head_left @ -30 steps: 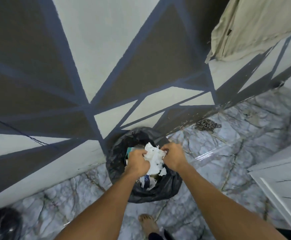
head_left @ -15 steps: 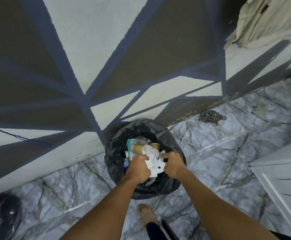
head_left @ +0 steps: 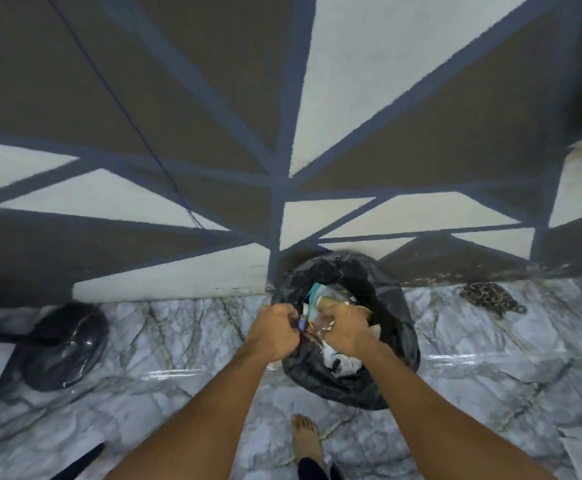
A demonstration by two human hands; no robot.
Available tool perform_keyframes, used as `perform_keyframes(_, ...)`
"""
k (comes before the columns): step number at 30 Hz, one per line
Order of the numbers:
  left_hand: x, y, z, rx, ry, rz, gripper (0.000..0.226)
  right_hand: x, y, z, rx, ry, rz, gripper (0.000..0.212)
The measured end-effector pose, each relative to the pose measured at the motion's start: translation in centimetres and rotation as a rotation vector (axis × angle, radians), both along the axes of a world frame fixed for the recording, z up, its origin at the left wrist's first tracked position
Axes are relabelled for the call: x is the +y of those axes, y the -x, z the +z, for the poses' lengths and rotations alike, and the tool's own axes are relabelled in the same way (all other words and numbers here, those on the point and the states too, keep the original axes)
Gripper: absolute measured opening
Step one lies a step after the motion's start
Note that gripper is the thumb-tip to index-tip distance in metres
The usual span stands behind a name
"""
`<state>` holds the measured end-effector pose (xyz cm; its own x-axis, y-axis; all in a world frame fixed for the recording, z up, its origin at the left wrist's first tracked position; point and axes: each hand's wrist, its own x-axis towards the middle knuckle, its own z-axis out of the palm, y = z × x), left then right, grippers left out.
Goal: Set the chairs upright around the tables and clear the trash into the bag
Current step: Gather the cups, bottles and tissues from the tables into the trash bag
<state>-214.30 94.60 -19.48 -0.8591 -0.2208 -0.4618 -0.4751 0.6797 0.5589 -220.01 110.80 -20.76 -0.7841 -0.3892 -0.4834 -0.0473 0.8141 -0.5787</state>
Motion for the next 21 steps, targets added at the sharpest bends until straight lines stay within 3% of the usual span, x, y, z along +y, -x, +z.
perform_keyframes(8, -10.9, -16.0, 7.1, 0.159, 0.148, 0.28, 0.041, -14.4, -10.6, 8.4, 0.146, 0.146, 0.368, 0.029)
perform_keyframes(16, -18.7, -39.5, 17.2, 0.37, 0.405, 0.617, 0.03, -28.3, -29.3, 18.4, 0.334, 0.367, 0.739, 0.026)
perform_keyframes(21, -20.9, -54.6, 19.9, 0.357, 0.469, 0.916, 0.026, -34.3, -43.6, 22.8, 0.295, 0.533, 1.01, 0.023)
